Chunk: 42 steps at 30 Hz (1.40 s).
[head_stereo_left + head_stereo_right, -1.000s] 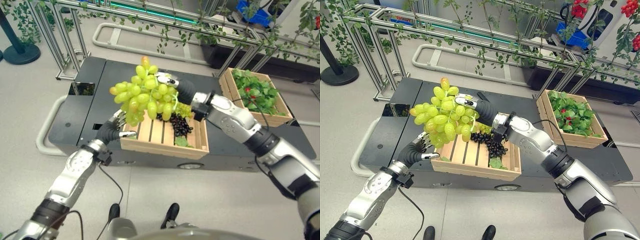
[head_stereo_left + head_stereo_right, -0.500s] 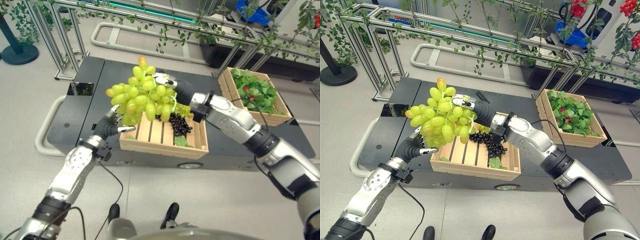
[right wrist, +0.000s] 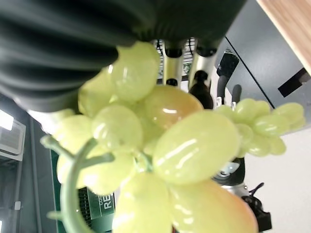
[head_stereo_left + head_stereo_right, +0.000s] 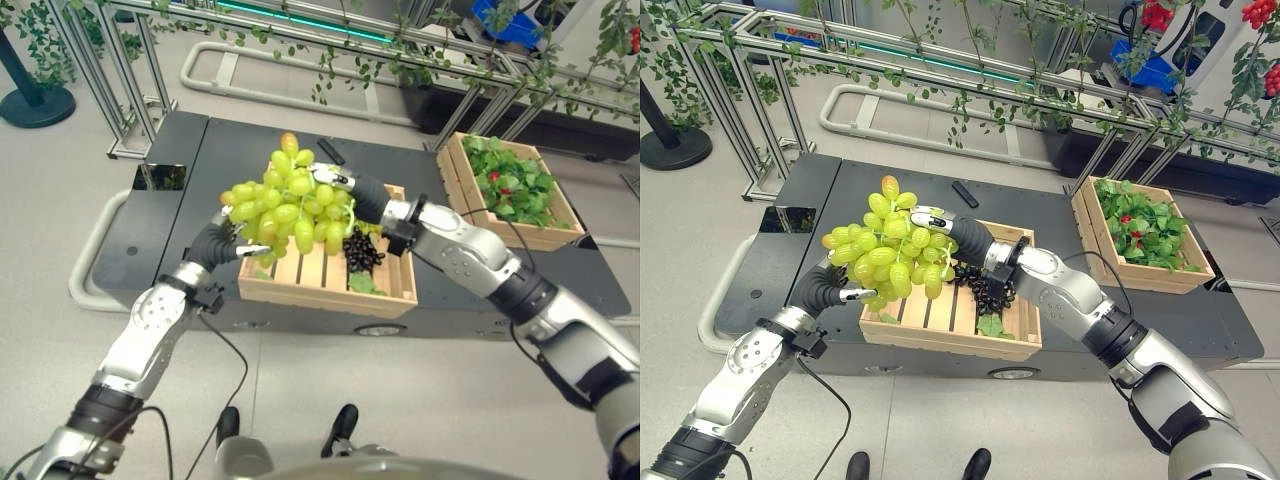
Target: Pick up the fruits from the basket on one side to the basket on the other side
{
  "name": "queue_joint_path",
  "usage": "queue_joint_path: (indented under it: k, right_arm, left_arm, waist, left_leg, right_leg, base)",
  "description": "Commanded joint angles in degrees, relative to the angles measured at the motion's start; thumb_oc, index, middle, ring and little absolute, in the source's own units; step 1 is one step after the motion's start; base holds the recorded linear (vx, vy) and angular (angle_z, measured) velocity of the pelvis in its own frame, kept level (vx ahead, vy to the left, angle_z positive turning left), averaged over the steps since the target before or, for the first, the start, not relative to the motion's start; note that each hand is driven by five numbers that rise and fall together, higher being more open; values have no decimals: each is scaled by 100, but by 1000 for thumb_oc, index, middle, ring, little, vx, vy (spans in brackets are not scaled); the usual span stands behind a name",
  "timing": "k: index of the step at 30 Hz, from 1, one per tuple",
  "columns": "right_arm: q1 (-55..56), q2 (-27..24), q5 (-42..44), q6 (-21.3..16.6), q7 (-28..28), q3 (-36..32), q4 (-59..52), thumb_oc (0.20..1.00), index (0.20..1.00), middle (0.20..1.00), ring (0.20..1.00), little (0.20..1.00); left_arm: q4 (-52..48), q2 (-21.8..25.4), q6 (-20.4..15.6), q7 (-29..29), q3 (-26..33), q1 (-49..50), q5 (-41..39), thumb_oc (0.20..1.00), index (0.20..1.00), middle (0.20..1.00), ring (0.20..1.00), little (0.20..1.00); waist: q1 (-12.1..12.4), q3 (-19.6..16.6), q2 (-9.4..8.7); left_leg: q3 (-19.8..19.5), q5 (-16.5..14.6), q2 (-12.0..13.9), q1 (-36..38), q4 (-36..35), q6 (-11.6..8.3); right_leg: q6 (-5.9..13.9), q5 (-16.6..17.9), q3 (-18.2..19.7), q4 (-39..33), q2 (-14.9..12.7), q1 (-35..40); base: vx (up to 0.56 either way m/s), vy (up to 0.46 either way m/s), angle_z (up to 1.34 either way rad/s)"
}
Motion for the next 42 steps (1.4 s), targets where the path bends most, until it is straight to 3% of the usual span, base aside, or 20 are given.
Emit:
queue_joint_path:
  k: [1, 16, 28, 41, 42]
  right_arm:
    - [-297, 125, 32, -309, 97, -74, -381, 200, 200, 200, 200, 200]
    - [-471, 446, -52, -245, 134, 214, -390, 200, 200, 200, 200, 200]
    - [-569, 693, -37, -270, 146, 370, -306, 200, 200, 200, 200, 200]
    - [-508, 839, -10, -265, 148, 298, -258, 200, 200, 200, 200, 200]
    - [-487, 845, -5, -266, 146, 277, -264, 200, 200, 200, 200, 200]
  left_arm:
    - [-302, 212, -420, -7, -38, -518, 25, 1000, 1000, 1000, 1000, 1000]
    - [-222, 112, -346, -85, -415, -795, -29, 1000, 1000, 1000, 1000, 1000]
    - [-160, 345, -195, -459, -924, -1076, -336, 1000, 1000, 1000, 1000, 1000]
    - [-225, 243, -199, -446, -907, -1068, -387, 1000, 1000, 1000, 1000, 1000]
    - [-219, 231, -190, -452, -886, -1036, -401, 200, 200, 200, 200, 200]
  waist:
    - [95, -2, 12]
    - [64, 30, 41]
    - [-30, -12, 46]
    - [-60, -38, 21]
    - [-58, -36, 17]
  left_leg:
    - [-115, 129, -280, -283, 118, 287]
    - [-68, 68, -294, -283, 176, 327]
    - [-35, 47, -286, -252, 170, 333]
    - [-56, 66, -300, -267, 147, 343]
    - [-58, 64, -301, -267, 150, 347]
  right_leg:
    - [748, -331, -182, 369, -351, 436]
    - [755, -296, -57, 360, -380, 386]
    - [749, -306, 21, 357, -364, 363]
    - [748, -296, 15, 343, -363, 348]
    - [746, -297, 24, 346, -359, 343]
  base:
    - [0, 0, 0]
    - [0, 0, 0]
    - [4, 1, -4]
    - [1, 0, 0]
    - [0, 0, 0]
